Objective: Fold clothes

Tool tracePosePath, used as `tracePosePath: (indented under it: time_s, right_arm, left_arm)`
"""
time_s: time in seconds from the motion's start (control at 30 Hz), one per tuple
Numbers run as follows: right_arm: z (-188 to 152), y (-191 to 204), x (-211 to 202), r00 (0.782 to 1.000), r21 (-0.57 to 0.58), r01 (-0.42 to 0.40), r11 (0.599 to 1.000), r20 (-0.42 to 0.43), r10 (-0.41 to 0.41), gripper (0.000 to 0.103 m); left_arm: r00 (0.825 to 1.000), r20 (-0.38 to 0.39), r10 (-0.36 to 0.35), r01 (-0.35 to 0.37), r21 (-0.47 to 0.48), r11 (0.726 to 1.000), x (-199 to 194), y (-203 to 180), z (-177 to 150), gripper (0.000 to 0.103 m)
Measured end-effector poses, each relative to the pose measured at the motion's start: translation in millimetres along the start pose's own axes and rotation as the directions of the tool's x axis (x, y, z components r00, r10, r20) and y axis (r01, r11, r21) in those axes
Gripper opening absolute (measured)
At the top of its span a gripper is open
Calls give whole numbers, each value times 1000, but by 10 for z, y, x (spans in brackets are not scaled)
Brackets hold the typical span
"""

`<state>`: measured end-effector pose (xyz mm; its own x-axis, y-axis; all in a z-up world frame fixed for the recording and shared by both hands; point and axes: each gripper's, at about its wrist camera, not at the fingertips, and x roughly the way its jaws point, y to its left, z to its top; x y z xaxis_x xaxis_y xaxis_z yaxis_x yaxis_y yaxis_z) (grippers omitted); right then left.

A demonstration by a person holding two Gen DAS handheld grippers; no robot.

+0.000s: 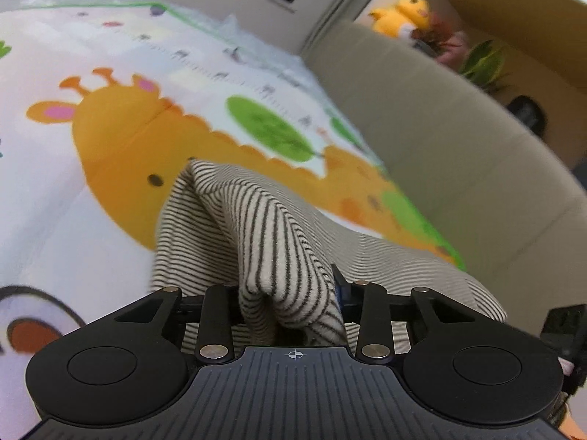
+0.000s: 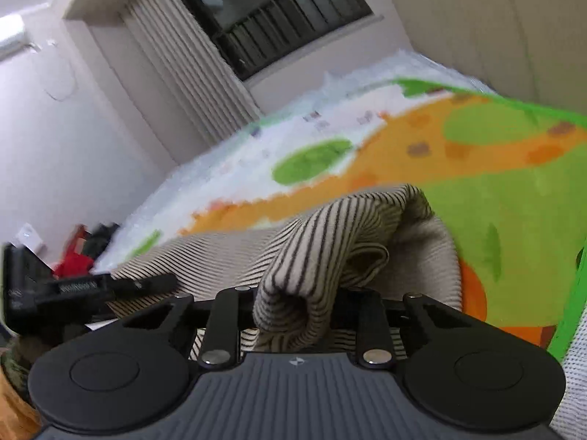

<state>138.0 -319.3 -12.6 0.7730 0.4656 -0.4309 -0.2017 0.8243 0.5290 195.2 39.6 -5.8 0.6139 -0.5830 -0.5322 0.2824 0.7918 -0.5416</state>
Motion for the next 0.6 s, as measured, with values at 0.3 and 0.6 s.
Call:
tracePosePath:
  time_s: [0.3, 0.6]
  right_arm:
    - [-515, -140, -241, 996, -27, 76, 997, -51, -77, 26]
    - [-337, -163, -512, 986, -129, 167, 977, 32, -164, 56]
  left_arm:
    - [996, -74, 48, -46, 25, 999, -120, 87, -472, 45]
    - [988, 74, 139, -142, 26, 990, -670, 72, -240, 66]
